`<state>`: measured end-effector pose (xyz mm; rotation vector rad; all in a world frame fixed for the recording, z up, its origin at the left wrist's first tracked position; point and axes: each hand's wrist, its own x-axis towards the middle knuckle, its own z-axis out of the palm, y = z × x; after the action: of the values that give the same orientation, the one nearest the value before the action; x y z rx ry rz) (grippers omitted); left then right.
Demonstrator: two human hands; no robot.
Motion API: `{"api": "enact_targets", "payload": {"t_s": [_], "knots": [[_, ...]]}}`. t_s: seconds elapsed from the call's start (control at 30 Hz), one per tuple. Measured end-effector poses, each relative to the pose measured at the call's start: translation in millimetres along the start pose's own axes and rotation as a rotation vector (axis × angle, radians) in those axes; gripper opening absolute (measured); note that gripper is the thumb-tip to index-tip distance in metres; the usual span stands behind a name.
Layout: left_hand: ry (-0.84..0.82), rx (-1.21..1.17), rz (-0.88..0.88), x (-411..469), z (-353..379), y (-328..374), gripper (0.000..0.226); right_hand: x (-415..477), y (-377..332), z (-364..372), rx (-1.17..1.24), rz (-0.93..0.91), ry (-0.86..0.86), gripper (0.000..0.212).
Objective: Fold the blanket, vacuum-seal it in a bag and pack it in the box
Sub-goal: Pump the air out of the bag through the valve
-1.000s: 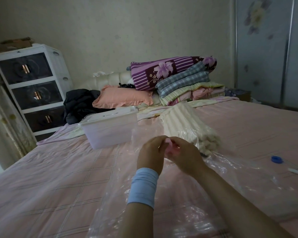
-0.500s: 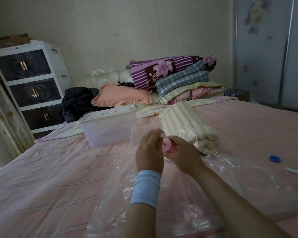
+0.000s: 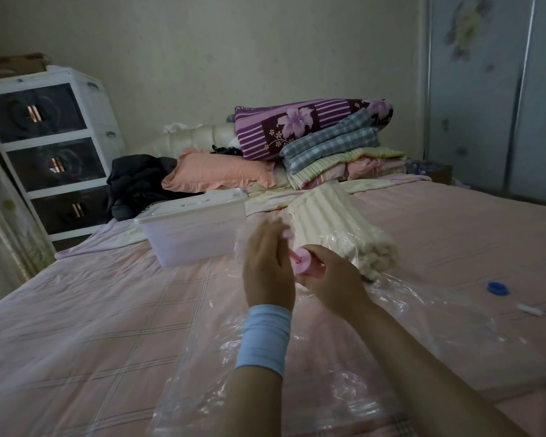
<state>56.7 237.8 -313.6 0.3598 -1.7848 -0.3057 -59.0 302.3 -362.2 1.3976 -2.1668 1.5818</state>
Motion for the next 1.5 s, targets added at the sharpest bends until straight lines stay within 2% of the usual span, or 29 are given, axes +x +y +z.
{"api": "enact_targets", "payload": {"t_s": [0.07,0.1,0.2,0.3,0.4,0.47,0.5,0.6,0.67,0.73,0.87,0.9,0.97,1.03,1.07,1.17,1.2,1.23,1.27,1.4,1.43,1.5], "knots": [[-0.230,0.011,-0.089,-15,8,-12,0.014,-1,-3,1,-0.014,-0.002,-0.016,0.038],[-0.236,0.023,-0.082,-14,7,-12,0.015,-1,-4,1,-0.008,-0.005,-0.015,0.037],[0.024,0.020,0.082,9,-6,4,0.016,-1,-2,-1,0.016,-0.012,0.011,0.049],[0.282,-0.007,0.180,38,-25,24,0.017,1,1,-4,0.053,0.011,0.007,0.048],[0.368,0.010,0.156,44,-27,26,0.016,0,3,-1,0.049,0.010,0.005,0.048],[0.286,0.018,0.094,30,-16,16,0.015,-1,3,2,0.023,-0.007,0.015,0.052],[0.194,0.000,0.043,19,-10,10,0.016,0,3,3,0.009,-0.012,0.016,0.052],[-0.208,-0.035,-0.190,-4,-1,-3,0.014,2,-1,8,-0.027,-0.007,-0.013,0.042],[-0.286,-0.005,-0.252,-2,-3,-4,0.016,0,-2,11,-0.034,-0.017,-0.011,0.040],[-0.146,0.031,-0.155,10,-13,3,0.017,0,-1,10,-0.020,-0.028,0.017,0.049],[0.314,0.043,0.108,46,-36,20,0.017,2,3,2,0.027,-0.007,0.025,0.051],[0.387,0.061,0.131,50,-39,23,0.016,2,4,2,0.028,-0.005,0.015,0.051],[0.420,0.052,0.120,47,-34,22,0.017,0,5,3,0.007,-0.009,0.005,0.052],[0.333,0.019,0.054,32,-23,15,0.022,0,5,4,-0.018,-0.027,0.017,0.053],[0.238,0.004,0.014,23,-18,10,0.023,0,4,5,-0.028,-0.034,0.022,0.054],[-0.178,-0.002,-0.187,6,-8,1,0.018,2,1,5,-0.045,-0.020,-0.012,0.048],[-0.257,0.033,-0.228,5,-8,0,0.017,2,-1,6,-0.055,-0.019,-0.026,0.045],[-0.263,0.065,-0.218,7,-9,2,0.017,2,-1,6,-0.060,-0.035,-0.020,0.045],[-0.203,0.084,-0.159,11,-12,6,0.017,2,0,6,-0.063,-0.055,-0.002,0.048],[0.283,0.055,0.115,37,-26,22,0.019,4,2,-3,-0.039,-0.048,0.008,0.049],[0.361,0.044,0.135,42,-27,24,0.019,3,2,-4,-0.038,-0.044,0.005,0.049],[0.413,0.030,0.137,41,-23,21,0.018,2,3,-2,-0.042,-0.043,0.006,0.050]]}}
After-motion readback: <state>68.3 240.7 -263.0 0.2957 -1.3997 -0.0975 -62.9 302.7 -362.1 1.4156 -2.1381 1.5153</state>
